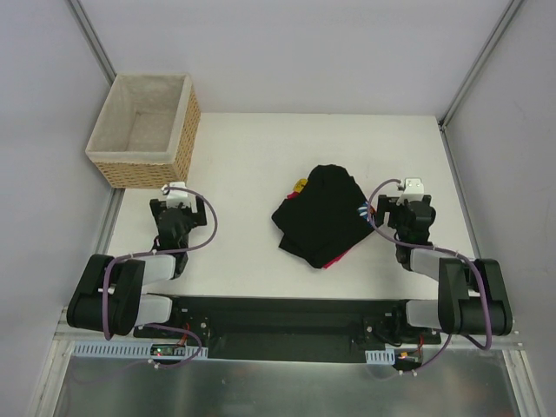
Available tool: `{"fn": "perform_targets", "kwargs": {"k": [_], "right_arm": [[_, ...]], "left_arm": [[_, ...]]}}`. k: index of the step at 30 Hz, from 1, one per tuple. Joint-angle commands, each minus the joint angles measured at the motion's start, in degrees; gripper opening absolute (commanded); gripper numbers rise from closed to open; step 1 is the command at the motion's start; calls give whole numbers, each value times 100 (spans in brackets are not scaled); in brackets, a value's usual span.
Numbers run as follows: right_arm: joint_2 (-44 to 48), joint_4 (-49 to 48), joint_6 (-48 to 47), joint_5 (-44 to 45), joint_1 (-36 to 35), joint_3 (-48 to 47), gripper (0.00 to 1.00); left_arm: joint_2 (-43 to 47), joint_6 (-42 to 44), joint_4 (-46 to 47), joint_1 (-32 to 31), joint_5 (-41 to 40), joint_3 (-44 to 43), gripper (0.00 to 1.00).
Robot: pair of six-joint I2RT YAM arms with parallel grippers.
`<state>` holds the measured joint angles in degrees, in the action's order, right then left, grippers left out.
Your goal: Fold and stack the t-shirts
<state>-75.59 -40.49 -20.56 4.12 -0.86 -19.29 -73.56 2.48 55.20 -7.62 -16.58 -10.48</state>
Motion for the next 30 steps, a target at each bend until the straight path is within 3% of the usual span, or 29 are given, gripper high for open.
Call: {"fn": "perform_targets", "kwargs": {"k": [1,15,19,24,28,30], "right_arm": [[-96,-1294,184,-447,51,408,96],[-61,-1347,175,-474,51,470,96],[-26,-1697,306,-8,51,627,96],[-17,-1558,114,-568,51,636,96],[10,-2926,52,-597,34,1295,96],[1,-3096,78,-448,7,1402,96]], "left_arm": [[-62,-19,194,129,242,-296,99],[-106,-72,-18,234,410,-420,99],[-124,-55,-18,234,410,-420,99],[-124,-81,-88,243,427,-464,99],[-124,-81,-80,252,427,-455,99],[-106,-81,-71,252,427,-429,99]]}}
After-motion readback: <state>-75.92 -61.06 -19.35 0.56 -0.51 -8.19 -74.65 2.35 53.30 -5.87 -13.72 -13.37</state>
